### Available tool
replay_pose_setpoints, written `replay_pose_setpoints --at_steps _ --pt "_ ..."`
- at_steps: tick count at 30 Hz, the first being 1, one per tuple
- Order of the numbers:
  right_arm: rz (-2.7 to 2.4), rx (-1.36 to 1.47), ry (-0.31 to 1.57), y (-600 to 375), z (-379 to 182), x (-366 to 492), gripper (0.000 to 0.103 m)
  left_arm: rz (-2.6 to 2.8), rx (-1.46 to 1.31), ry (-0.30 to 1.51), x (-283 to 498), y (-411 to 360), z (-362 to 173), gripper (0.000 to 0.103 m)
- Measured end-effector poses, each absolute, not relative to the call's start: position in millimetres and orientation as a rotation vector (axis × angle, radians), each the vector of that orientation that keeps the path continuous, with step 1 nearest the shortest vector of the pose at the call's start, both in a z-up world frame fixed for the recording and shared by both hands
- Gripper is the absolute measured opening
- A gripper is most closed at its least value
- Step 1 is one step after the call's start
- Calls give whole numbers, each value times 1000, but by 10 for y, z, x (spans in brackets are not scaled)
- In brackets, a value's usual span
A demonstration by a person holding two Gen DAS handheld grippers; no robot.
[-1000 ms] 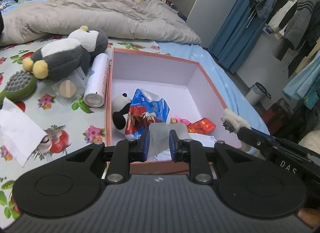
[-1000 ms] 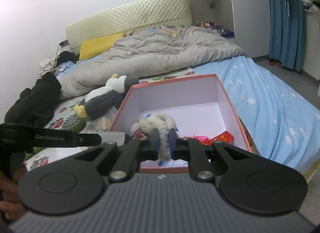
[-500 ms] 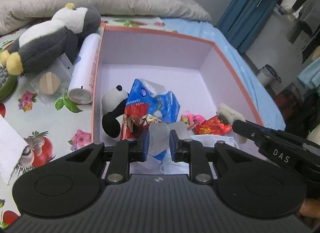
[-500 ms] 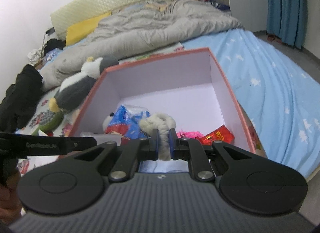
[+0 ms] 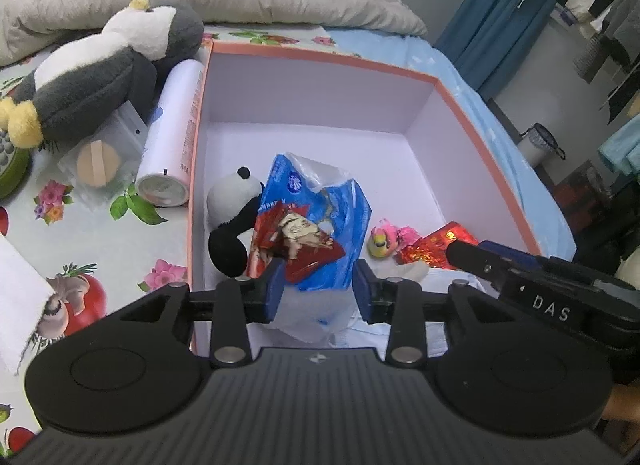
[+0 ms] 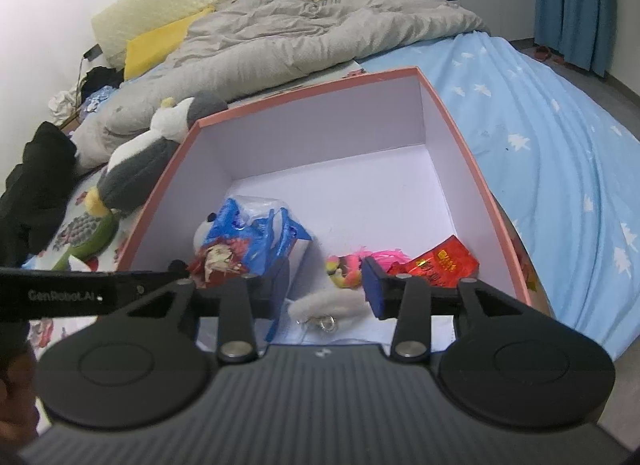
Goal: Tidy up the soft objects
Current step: 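Open both tools to drop the plastic piece and hair tie into the box, then withdraw both tools from the box toward the white tissue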
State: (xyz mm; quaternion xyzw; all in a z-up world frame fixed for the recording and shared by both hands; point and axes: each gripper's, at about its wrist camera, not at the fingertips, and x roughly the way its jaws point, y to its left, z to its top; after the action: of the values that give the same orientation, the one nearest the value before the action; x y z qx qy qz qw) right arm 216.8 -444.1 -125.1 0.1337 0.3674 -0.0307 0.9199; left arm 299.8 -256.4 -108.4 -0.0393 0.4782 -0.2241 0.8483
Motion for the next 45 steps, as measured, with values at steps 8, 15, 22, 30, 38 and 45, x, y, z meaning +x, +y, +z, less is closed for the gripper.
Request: replay_pose_setpoints --at_steps 8,15,22,30,38,45 --pt "-50 277 703 -4260 -1002 1863 43 -489 -100 942 2684 -2353 -755 43" --pt "-37 270 646 -4048 -766 1523 43 -496 -108 887 2273 -2109 -477 43" --pt "-25 246 605 -3840 -612 1205 43 -504 -117 835 1870 -1910 -274 43" --pt "-11 223 578 -3615 -529 882 43 -493 -141 798 1431 -1629 -190 43" --pt "27 203 559 -3386 -457 628 43 -462 -169 778 1082 -1353 -175 43" --pt "89 191 583 -3143 -525 563 43 -399 -188 756 886 -1063 -165 43"
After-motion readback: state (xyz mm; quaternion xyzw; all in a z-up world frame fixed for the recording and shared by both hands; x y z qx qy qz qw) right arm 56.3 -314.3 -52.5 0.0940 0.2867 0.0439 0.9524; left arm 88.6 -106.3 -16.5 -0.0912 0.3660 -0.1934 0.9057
